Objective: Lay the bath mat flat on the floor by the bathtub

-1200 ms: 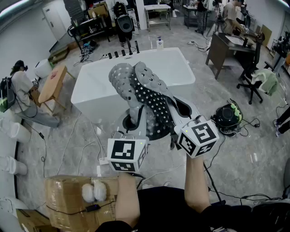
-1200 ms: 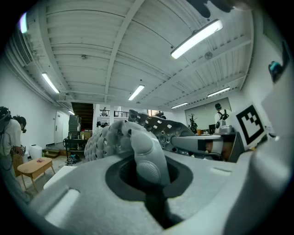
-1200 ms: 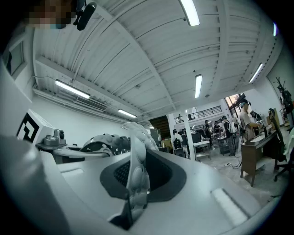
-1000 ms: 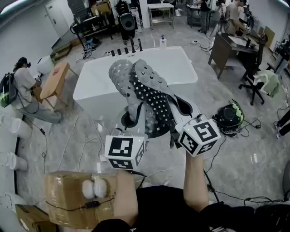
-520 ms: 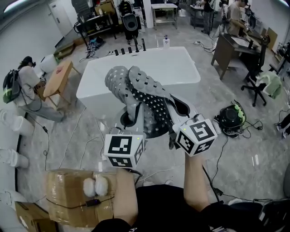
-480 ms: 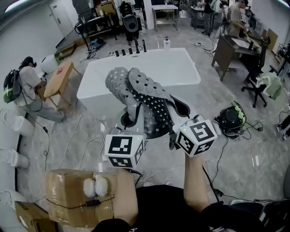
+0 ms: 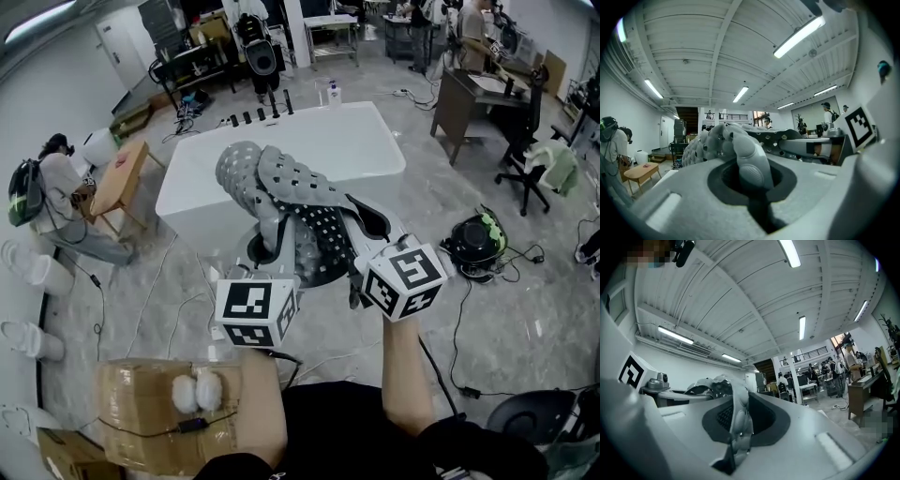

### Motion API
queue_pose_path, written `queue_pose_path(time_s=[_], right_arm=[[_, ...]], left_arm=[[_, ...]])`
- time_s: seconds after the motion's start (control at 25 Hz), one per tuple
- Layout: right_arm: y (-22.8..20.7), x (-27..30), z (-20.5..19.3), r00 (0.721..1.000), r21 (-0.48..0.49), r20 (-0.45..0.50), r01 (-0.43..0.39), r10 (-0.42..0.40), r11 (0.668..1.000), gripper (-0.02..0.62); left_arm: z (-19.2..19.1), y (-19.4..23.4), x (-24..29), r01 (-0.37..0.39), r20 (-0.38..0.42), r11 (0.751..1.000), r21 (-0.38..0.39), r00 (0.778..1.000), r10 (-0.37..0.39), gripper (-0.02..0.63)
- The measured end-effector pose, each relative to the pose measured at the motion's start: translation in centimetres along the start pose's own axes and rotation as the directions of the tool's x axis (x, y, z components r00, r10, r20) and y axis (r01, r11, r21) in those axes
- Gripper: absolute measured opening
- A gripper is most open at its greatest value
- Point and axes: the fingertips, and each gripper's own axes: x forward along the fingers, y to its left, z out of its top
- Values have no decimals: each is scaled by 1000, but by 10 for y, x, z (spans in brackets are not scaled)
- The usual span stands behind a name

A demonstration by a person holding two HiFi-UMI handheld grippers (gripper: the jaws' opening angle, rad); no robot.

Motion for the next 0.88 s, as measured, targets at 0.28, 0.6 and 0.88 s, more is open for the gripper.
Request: queue_pose_path(time_s=[0.28,0.6,0.88], right_arm=[[-5,-12,5,1000,-6,-8,29,-29,1000,21],[-7,-19,5,999,-12,-4,37,-37,999,21],[-13,-5,5,998,-37,-9,61,-61,997,21]], left_arm=[[4,-11,-4,18,-6,999,-39,1000,-18,26],[0,-13,-2,16,-22,999,-30,1000,-17,26],[0,-5,14,40,-2,999,-36,999,-41,26]])
